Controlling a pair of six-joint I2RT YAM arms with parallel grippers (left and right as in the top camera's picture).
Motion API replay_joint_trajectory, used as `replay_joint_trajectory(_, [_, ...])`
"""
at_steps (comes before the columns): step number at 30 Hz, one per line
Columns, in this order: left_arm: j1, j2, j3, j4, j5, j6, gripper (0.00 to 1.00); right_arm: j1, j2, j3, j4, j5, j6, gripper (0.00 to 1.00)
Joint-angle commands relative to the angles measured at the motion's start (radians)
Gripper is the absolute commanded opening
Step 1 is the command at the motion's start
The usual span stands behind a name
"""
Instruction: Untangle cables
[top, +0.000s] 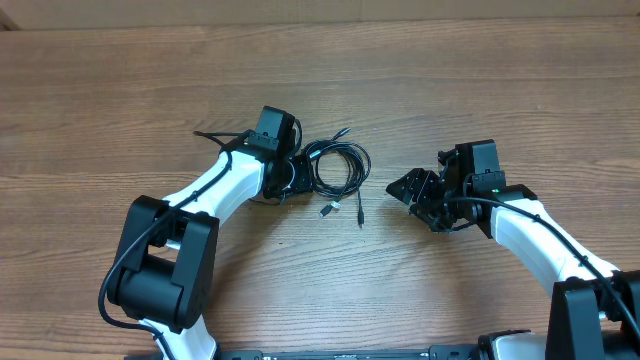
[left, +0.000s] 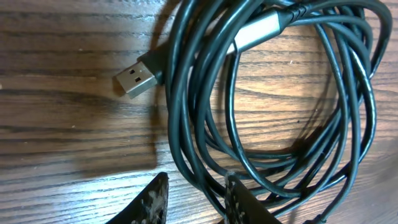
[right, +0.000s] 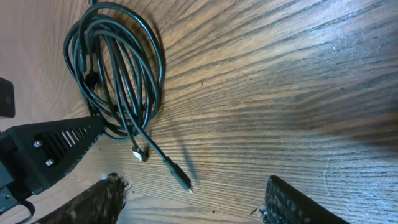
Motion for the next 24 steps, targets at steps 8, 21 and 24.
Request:
replay_joint_trajectory(8, [-0.050, 0.018, 0.013, 0.034, -0.087, 0.000, 0.24, 0.006, 0.001, -0.004, 0.003, 0.010, -0.003, 0.72])
replay_joint_trajectory(21, [-0.108, 0.019, 0.010, 0.058, -0.173, 0.005, 0.18, 0.006, 0.001, -0.004, -0.004, 0.010, -0.003, 0.72])
replay_joint_trajectory(24, [-0.109, 0.019, 0.010, 0.052, -0.188, 0.005, 0.18, 0.006, 0.001, -0.004, -0.004, 0.010, -0.003, 0.69])
